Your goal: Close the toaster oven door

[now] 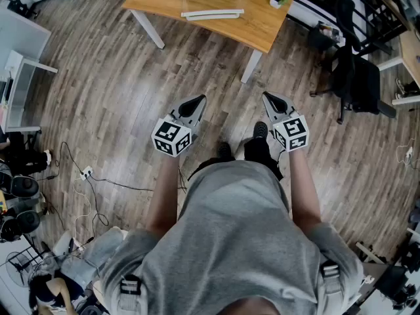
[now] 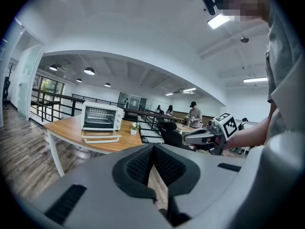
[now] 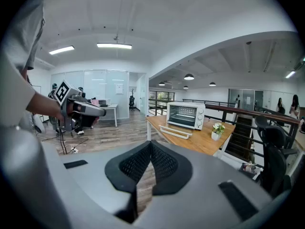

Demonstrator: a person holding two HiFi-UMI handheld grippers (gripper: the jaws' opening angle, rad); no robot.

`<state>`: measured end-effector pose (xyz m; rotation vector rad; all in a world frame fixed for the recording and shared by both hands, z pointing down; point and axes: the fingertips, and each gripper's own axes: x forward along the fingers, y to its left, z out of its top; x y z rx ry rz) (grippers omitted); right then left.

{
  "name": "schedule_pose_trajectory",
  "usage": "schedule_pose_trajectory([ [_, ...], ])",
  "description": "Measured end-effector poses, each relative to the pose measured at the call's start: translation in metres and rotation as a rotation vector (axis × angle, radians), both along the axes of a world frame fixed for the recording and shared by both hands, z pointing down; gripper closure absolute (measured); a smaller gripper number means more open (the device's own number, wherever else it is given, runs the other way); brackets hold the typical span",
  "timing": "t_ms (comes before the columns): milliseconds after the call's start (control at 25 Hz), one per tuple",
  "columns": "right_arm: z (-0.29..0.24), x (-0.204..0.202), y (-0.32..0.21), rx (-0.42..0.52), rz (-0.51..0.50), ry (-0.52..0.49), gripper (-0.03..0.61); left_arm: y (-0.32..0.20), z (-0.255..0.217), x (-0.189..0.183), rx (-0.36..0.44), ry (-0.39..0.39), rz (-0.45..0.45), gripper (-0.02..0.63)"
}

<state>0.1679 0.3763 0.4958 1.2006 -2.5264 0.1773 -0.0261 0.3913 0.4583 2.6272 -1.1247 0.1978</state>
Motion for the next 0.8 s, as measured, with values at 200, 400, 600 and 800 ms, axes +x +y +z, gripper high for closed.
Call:
schedule_pose_trajectory([
  [200, -0.0009, -0.0005, 0.0016, -0.002, -0.009, 0.01, 0.572, 0.0004, -0.001, -0.0008, 0.0, 0.002, -0.009, 0.597],
  [400, -0.0025, -0.0026, 0.0035, 0.003, -0.013, -0.001, 0.572, 0.0017, -0.0011, -0.0028, 0.005, -0.012, -0.009, 0.597],
  [600, -0.008, -0.0061, 0.0081, 0.007, -0.04, -0.059, 0.572, 0.0015, -0.0013, -0.0047, 0.013, -0.025, -0.011, 0.597],
  [800, -0.0055, -0.0092, 0.0072, 0.017, -0.026, -0.041, 0.572, 0.003, -0.0026, -0.0094, 0.022, -0.003, -0.01, 0.597],
])
